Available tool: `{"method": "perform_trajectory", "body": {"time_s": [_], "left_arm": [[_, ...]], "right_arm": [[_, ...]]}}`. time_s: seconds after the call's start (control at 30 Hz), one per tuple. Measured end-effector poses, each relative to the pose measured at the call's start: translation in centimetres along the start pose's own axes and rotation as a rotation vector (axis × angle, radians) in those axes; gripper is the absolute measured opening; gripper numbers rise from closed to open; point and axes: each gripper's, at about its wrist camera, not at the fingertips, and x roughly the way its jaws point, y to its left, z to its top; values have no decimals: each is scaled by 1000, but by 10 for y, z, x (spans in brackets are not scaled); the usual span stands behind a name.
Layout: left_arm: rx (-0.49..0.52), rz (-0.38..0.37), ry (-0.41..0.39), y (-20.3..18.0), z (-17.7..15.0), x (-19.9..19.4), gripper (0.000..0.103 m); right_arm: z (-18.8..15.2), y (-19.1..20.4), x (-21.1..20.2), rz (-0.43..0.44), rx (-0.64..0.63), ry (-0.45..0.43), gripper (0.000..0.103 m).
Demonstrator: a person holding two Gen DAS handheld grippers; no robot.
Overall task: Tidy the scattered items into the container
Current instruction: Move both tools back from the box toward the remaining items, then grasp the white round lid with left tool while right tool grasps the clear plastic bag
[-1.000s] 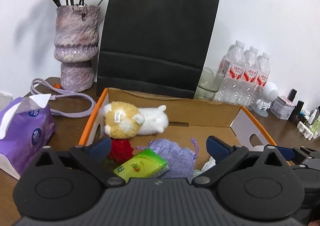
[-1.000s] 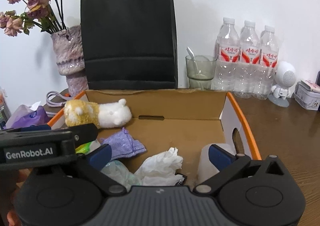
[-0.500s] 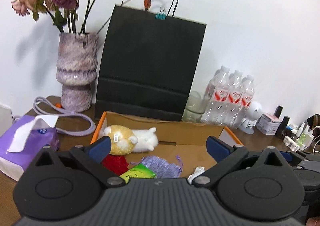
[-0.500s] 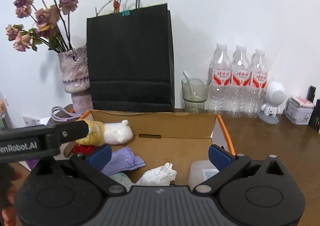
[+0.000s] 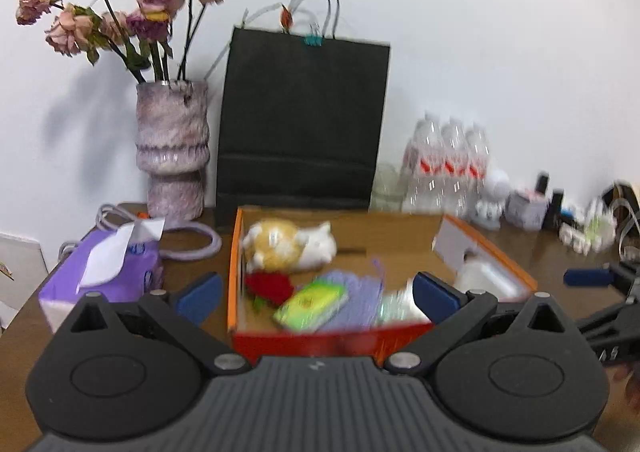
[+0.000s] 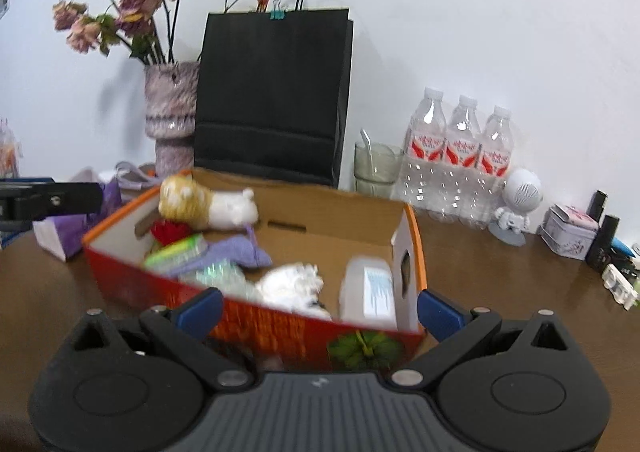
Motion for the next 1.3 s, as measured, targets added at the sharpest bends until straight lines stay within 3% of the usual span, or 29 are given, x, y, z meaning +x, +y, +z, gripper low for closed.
{"method": "perform_trajectory", "body": {"time_s": [0.3,0.63,0.83,0.93,1.0,1.17,1.3], "left_arm": [[37,-32,160,0,-47,11,103],[78,-56,244,-24,-64,44,103],[100,-50,266,-36,-66,67,103],[114,-55,289,-41,-70,75,102],[123,-63,296,-43,-73,78,99],[147,-71,267,-44,-74,72,73],[158,-90,255,-46,-74,69,58]], "right_arm": [[-50,-2,18,4,-32,130,103],[-59,-4,39,33,-14,141,98],[-55,-3,51,67,-11,123,84],[-55,0,56,81,-22,118,70],[-54,1,58,104,-24,117,52],[-54,5,55,165,-36,113,23],[-55,9,52,173,-53,113,21]]}}
